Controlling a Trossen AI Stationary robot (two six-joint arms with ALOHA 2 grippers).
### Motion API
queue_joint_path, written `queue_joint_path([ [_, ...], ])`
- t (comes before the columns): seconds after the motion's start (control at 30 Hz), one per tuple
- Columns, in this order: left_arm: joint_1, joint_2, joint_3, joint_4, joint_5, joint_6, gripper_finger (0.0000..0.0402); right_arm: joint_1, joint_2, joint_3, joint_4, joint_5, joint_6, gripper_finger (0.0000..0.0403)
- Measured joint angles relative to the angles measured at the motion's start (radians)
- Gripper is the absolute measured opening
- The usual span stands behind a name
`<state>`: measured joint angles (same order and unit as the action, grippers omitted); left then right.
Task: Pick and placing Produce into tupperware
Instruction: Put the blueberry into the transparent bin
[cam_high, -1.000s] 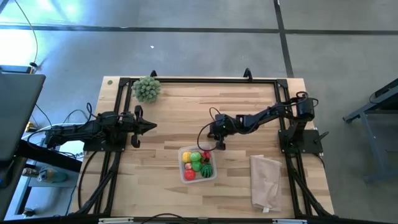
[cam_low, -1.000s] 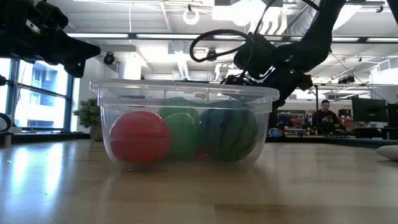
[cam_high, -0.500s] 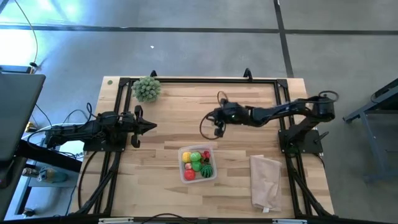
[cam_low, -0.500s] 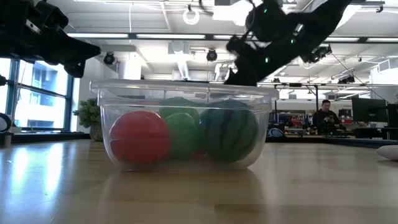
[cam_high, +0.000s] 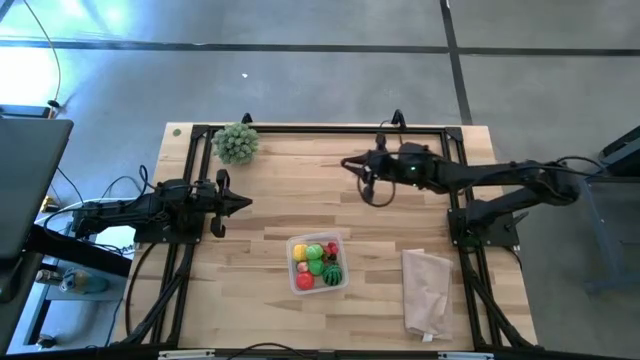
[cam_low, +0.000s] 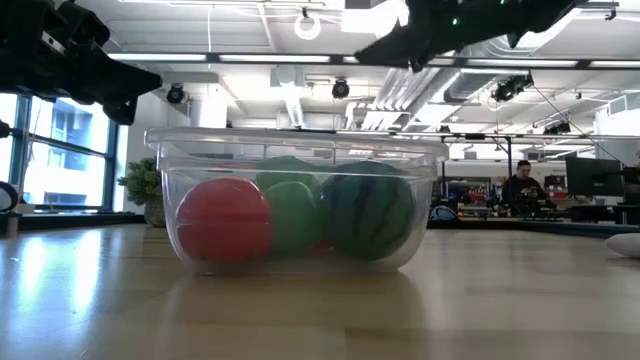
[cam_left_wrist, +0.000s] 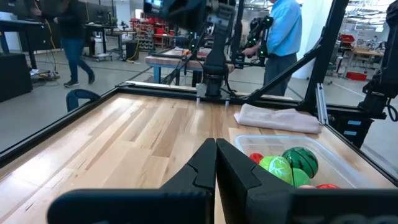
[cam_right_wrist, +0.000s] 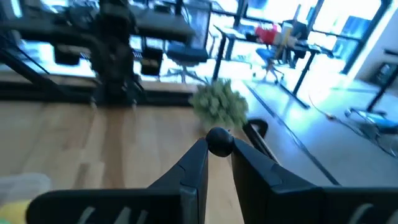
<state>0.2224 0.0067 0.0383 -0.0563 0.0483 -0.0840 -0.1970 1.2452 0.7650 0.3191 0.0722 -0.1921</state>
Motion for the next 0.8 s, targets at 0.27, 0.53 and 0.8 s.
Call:
queue_joint_path([
  [0.27, 0.0, 0.0, 0.0, 0.0, 0.0, 0.0, 0.0001, 0.023, -0.035, 0.0, 0.0, -0.071, 0.027, 0.0051],
  [0.53, 0.0, 0.0, 0.0, 0.0, 0.0, 0.0, 0.0001, 0.147, -0.029, 0.05, -0.078, -0.081, 0.035, 0.0051],
  [0.8, 0.0, 0.0, 0.0, 0.0, 0.0, 0.0, 0.0001, 0.346, 0.087, 0.256, -0.358, -0.022, 0.082, 0.0051],
])
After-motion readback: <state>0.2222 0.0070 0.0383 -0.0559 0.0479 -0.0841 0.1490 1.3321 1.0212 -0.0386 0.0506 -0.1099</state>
